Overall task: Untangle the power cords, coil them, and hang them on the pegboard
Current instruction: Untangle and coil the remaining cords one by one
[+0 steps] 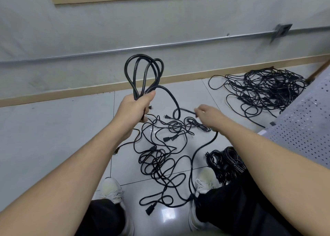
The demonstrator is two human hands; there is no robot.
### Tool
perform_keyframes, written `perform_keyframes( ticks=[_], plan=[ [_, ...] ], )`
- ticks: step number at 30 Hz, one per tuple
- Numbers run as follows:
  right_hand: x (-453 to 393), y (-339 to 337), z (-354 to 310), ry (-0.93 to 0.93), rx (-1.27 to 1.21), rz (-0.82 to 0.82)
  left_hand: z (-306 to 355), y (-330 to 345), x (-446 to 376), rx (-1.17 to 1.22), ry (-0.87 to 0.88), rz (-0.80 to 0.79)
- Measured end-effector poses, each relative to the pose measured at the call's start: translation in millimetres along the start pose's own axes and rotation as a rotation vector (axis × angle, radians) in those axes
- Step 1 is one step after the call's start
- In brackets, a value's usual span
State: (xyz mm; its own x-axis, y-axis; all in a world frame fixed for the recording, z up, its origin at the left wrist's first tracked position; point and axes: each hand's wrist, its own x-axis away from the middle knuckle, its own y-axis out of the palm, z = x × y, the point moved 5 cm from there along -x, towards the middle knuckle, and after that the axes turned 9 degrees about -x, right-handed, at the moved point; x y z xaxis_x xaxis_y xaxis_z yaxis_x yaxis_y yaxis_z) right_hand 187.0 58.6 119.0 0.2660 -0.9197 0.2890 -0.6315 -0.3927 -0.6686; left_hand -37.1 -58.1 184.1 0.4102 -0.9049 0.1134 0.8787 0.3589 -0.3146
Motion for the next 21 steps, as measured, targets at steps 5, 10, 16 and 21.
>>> perform_keyframes(
  ticks=[5,10,16,21],
  plan=[
    [21,41,-39,-0.353,-0.042,-0.339,-5,12,3,-0.068,0.005,-0.044],
    [37,45,-57,-0.344,-0.561,-0.471,-12,2,-4,0.015,-0.065,0.006],
    [33,18,-62,-0.405,-1.037,-0.228,-22,-7,-11,0.107,-0.171,0.1],
    [34,-5,-63,-0.307,-1.163,-0.061,-30,0,-12,-0.067,-0.226,-0.09]
  ],
)
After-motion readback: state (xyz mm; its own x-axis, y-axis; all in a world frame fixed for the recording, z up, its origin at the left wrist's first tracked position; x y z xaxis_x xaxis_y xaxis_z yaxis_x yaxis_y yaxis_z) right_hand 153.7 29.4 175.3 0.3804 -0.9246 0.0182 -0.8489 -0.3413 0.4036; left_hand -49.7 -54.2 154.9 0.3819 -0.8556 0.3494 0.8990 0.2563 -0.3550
